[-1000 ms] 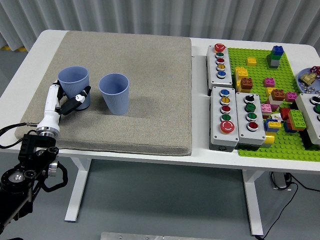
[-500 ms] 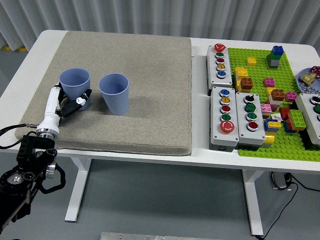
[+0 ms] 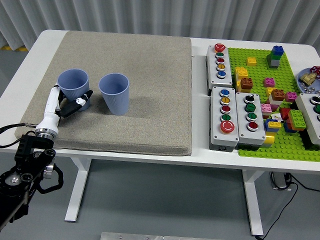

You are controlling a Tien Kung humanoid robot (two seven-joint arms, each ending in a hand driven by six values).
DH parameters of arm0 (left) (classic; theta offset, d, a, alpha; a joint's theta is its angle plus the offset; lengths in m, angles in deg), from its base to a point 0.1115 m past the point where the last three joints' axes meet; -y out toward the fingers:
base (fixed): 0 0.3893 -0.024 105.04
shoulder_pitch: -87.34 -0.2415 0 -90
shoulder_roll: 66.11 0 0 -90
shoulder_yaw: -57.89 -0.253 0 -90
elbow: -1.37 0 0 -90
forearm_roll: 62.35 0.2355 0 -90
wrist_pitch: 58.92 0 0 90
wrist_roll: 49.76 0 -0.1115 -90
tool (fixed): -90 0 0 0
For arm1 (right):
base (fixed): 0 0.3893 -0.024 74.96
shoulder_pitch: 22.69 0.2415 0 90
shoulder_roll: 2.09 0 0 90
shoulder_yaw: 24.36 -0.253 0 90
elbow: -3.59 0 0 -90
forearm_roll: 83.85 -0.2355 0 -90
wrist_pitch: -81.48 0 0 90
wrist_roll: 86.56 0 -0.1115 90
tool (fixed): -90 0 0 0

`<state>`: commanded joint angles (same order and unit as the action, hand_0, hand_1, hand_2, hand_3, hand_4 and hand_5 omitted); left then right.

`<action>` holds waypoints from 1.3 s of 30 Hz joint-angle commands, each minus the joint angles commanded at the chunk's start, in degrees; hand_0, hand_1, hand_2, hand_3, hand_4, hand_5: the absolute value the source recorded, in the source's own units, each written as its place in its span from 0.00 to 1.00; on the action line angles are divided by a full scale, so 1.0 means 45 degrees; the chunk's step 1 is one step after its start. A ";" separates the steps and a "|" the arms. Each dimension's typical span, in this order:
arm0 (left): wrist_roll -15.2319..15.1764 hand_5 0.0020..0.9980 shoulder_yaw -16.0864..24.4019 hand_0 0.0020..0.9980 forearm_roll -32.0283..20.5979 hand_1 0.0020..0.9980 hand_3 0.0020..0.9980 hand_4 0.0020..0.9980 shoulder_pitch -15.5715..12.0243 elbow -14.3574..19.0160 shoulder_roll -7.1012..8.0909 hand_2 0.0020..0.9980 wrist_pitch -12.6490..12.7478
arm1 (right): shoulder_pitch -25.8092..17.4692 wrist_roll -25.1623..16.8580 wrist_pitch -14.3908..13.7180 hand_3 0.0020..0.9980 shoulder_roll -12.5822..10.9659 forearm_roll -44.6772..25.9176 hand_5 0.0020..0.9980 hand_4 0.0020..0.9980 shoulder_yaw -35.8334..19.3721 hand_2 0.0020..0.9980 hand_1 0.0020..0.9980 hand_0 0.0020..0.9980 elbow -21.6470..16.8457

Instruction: Pick cup pour cup place

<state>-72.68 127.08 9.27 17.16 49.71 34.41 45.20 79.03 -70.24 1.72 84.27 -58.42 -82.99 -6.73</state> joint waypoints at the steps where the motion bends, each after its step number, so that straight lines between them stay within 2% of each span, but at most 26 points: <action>1: 0.0022 0.44 0.0009 0.71 0.0059 0.76 1.00 0.93 -0.0032 0.0051 0.0018 0.95 -0.0039 | -0.0011 0.0000 -0.0002 0.60 0.0002 -0.0002 0.21 0.15 0.0006 0.74 0.70 0.74 0.0000; 3: 0.0062 0.44 0.0017 0.73 0.0153 0.79 1.00 0.95 -0.0079 0.0116 0.0042 0.97 -0.0102 | -0.0025 0.0007 0.0001 0.60 0.0004 0.0013 0.20 0.15 0.0010 0.74 0.70 0.74 0.0000; 8: 0.0163 0.44 0.0053 0.73 0.0453 0.79 1.00 0.95 -0.0200 0.0243 0.0100 0.97 -0.0283 | -0.0078 0.0014 0.0000 0.60 0.0012 0.0067 0.20 0.15 -0.0004 0.74 0.70 0.74 0.0000; 9: 0.0170 0.45 0.0061 0.75 0.0460 0.80 1.00 0.97 -0.0214 0.0253 0.0104 1.00 -0.0286 | -0.0084 0.0015 0.0001 0.60 0.0013 0.0071 0.20 0.15 -0.0004 0.74 0.70 0.74 0.0000; 28: 0.0326 0.49 0.0571 0.78 0.0701 0.82 1.00 0.99 -0.0959 0.1118 0.0607 1.00 -0.0371 | -0.0064 -0.0035 -0.0009 0.60 -0.0022 0.0013 0.20 0.15 0.0019 0.74 0.70 0.74 0.0000; 39: 0.0431 0.52 0.0814 0.78 0.1079 0.83 1.00 1.00 -0.2182 0.2868 0.1166 1.00 -0.0486 | -0.0036 -0.0070 -0.0003 0.60 -0.0075 -0.0023 0.20 0.15 -0.0009 0.74 0.70 0.74 0.0000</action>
<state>-70.74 130.74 14.13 7.34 62.62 39.66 43.01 78.87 -70.56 1.70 83.93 -58.52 -83.03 -6.73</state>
